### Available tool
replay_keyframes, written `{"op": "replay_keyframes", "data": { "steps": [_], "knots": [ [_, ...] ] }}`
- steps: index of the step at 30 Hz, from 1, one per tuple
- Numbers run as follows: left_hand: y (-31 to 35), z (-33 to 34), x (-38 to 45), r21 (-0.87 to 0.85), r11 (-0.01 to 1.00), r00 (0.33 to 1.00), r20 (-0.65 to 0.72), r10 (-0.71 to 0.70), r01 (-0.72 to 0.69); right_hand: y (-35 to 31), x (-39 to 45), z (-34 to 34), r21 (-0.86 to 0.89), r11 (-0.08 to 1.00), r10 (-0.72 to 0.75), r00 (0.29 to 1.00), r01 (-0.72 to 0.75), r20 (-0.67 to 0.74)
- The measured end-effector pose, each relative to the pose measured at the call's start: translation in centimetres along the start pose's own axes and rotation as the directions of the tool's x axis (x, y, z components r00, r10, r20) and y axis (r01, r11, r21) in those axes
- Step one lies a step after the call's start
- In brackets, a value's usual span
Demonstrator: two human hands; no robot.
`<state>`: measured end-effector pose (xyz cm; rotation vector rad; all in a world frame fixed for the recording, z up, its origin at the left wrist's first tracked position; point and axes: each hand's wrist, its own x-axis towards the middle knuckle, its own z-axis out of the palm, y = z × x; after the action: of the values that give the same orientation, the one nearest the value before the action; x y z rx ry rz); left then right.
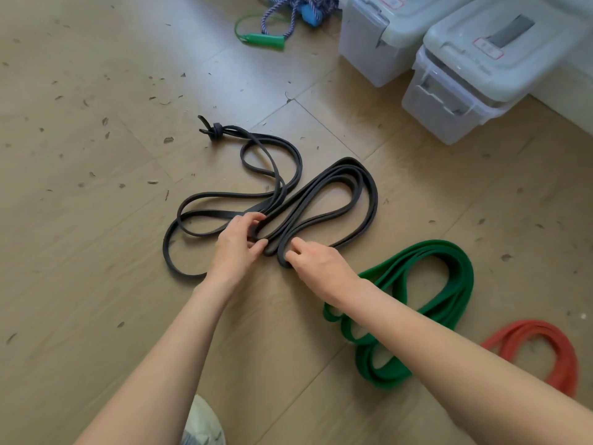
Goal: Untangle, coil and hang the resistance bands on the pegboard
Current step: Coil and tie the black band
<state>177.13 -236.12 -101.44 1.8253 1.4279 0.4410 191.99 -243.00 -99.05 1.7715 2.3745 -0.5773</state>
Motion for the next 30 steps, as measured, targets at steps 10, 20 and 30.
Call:
{"op": "replay_keyframes", "data": {
  "steps": [10, 20, 30],
  "knots": [
    [-1.8, -2.7, -0.7, 0.232, 0.972, 0.971, -0.239, 0.031, 0.026, 0.7, 3.9, -4.0, 0.271, 0.961, 0.102, 0.978, -0.049, -0.184],
    [-4.6, -7.5, -0.9, 0.718, 0.693, 0.98, 0.175, -0.093, -0.062, -5.0, 11.8, -3.0, -0.206, 0.978, -0.057, 0.997, 0.045, -0.053],
    [4.4, -20.3, -1.1, 0.2, 0.974, 0.837, -0.547, 0.025, 0.102, -11.3, 12.3, -15.1, 0.643, 0.762, 0.122, 0.957, 0.079, -0.263]
  ]
}}
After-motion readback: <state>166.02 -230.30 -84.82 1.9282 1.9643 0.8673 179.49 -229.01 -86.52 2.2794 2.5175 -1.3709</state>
